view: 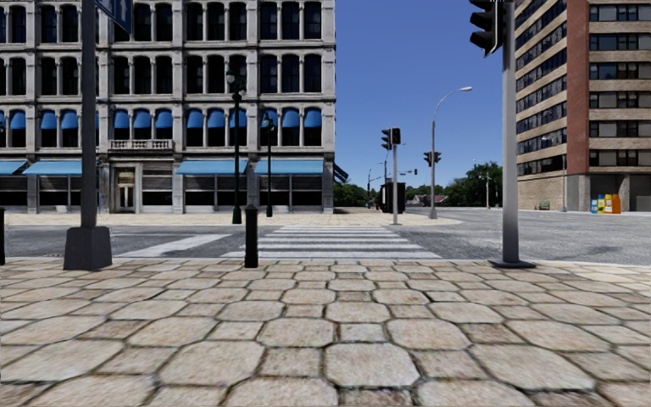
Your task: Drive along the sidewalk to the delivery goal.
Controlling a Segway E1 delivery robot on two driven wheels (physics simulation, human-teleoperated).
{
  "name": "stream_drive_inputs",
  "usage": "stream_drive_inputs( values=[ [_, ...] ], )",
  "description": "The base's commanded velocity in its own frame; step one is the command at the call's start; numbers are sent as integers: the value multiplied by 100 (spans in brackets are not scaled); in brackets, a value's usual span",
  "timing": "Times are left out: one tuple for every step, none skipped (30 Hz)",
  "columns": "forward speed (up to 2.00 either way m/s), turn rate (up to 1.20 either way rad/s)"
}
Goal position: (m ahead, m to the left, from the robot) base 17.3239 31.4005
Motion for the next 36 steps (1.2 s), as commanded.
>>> stream_drive_inputs(
  values=[
    [200, 0],
    [200, 0],
    [200, 0],
    [200, 0],
    [200, 0],
    [200, 0],
    [200, 0],
    [200, 0],
    [200, 0],
    [200, 0],
    [200, 0],
    [200, 0],
    [200, 0],
    [200, 0],
    [200, 0],
    [200, 0],
    [200, 0],
    [200, 0],
    [200, 0],
    [200, 0],
    [200, 0],
    [200, 0],
    [200, 0],
    [200, 0],
    [200, 0],
    [200, 0],
    [200, 0],
    [200, 0],
    [200, 0],
    [200, 0],
    [200, 0],
    [200, 0],
    [200, 0],
    [200, 0],
    [200, 0],
    [200, 0]
  ],
)
